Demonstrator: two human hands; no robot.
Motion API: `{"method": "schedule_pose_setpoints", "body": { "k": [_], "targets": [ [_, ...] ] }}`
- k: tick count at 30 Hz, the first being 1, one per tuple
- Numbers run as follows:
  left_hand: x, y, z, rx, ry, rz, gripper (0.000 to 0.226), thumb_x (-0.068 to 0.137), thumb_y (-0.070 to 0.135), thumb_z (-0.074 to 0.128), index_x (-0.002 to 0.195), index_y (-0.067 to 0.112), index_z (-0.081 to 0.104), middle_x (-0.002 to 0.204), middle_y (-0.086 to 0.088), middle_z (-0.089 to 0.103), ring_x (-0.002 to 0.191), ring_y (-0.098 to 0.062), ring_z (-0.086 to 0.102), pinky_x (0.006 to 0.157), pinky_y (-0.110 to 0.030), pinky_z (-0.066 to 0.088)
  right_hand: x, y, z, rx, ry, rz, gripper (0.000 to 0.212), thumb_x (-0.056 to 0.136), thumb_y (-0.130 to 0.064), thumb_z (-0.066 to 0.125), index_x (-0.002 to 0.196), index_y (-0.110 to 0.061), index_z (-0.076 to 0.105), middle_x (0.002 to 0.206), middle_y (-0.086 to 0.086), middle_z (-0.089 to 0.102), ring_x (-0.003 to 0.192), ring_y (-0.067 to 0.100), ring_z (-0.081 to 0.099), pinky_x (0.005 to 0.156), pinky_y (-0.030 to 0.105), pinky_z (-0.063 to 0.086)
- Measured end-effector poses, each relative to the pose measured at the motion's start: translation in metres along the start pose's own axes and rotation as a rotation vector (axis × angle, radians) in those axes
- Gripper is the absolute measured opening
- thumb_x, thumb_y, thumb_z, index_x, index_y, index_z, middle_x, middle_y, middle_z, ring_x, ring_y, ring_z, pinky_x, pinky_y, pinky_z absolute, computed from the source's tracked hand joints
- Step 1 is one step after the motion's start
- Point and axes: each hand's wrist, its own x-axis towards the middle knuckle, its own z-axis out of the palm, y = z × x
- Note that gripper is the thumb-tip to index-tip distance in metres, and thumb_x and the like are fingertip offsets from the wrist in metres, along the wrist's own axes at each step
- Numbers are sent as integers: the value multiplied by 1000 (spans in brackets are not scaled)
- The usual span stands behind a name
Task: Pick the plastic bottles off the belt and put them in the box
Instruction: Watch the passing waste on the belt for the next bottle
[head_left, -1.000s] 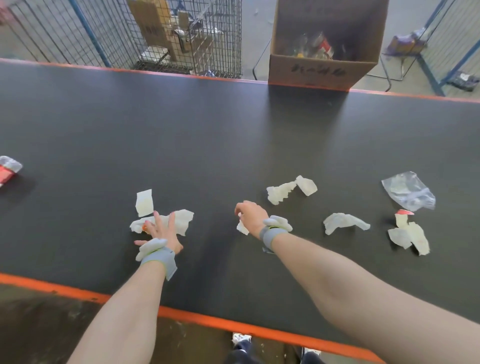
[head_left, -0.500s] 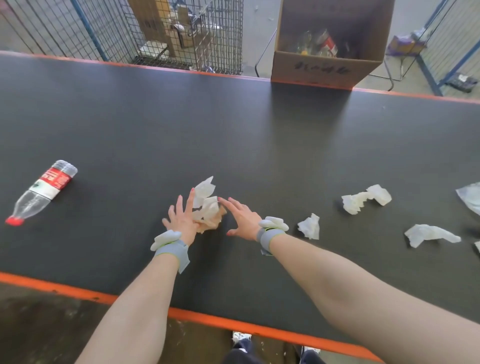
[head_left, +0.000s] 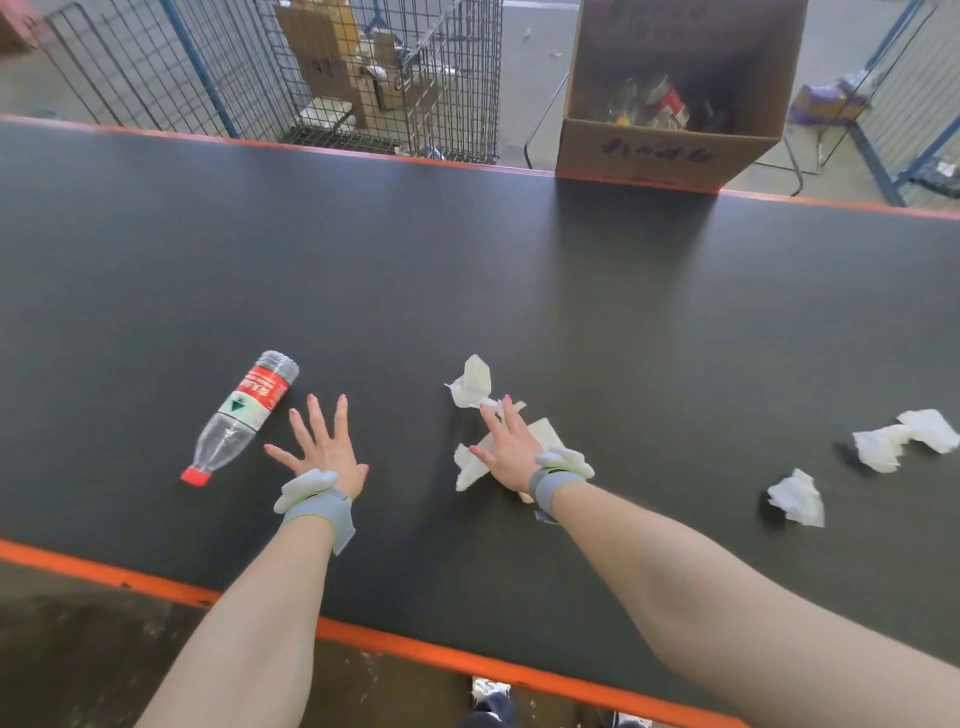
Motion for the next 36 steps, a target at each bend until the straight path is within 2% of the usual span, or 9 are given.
{"method": "schedule_pose_setpoints", "body": {
  "k": [10,12,14,16,21,25,28,33,36],
  "targets": [
    [8,8,3,-9,-70,-57,91,88,19,63,152,29,-2,157,-11,-18,146,-36,-7,107,-67,18,2,-12,-3,-154,-56,-120,65,99,-33,48,154,-29,13,162,-3,-7,150,18,-1,120,46,13],
    [11,14,7,-79,-137,-68,90,89,14,60,152,33,-2,157,-14,-3,142,-38,14,108,-60,28,3,-7,-7,-141,-64,-106,65,99,-30,49,154,-29,14,163,-3,-6,150,18,0,120,46,13],
    [12,28,7,-99,-208,-30,93,90,18,62,152,33,-6,145,-19,27,127,-36,38,105,-48,35,6,3,-15,-132,-62,-88,65,99,-29,49,154,-28,14,163,-2,-4,150,18,1,120,45,14],
    [13,40,6,-113,-246,38,97,89,26,65,151,33,-10,132,-19,40,119,-36,46,101,-44,37,9,10,-23,-134,-54,-76,66,98,-29,50,154,-27,15,163,-1,0,150,19,4,120,44,15],
    [27,97,-18,-655,-359,40,100,78,31,71,150,37,2,130,-14,49,116,-37,51,99,-49,44,24,35,-58,-113,-28,-10,66,96,-29,51,153,-27,17,162,1,6,149,20,9,118,45,19],
    [39,164,-48,-1116,-473,-43,90,79,26,74,148,32,18,124,2,45,104,-26,57,68,-38,57,35,61,-96,-120,7,52,69,95,-31,54,153,-27,17,161,2,10,147,22,14,117,45,21],
    [62,230,-75,-1263,-507,-30,82,82,27,73,147,24,23,132,-3,47,100,-27,60,59,-36,57,56,97,-142,-121,67,135,68,95,-31,53,153,-27,18,160,3,12,146,23,16,115,46,22],
    [127,345,-133,-1412,-546,16,67,85,30,70,139,16,35,131,-7,51,96,-27,61,53,-35,56,109,156,-224,-89,156,300,65,94,-29,53,150,-24,22,152,6,27,138,28,30,106,43,31],
    [185,412,-182,-1508,-539,109,65,86,33,70,137,8,38,127,-10,55,84,-24,62,42,-31,55,151,180,-273,-55,241,342,65,93,-27,55,150,-21,23,149,9,29,136,30,32,106,42,32]
  ]
}}
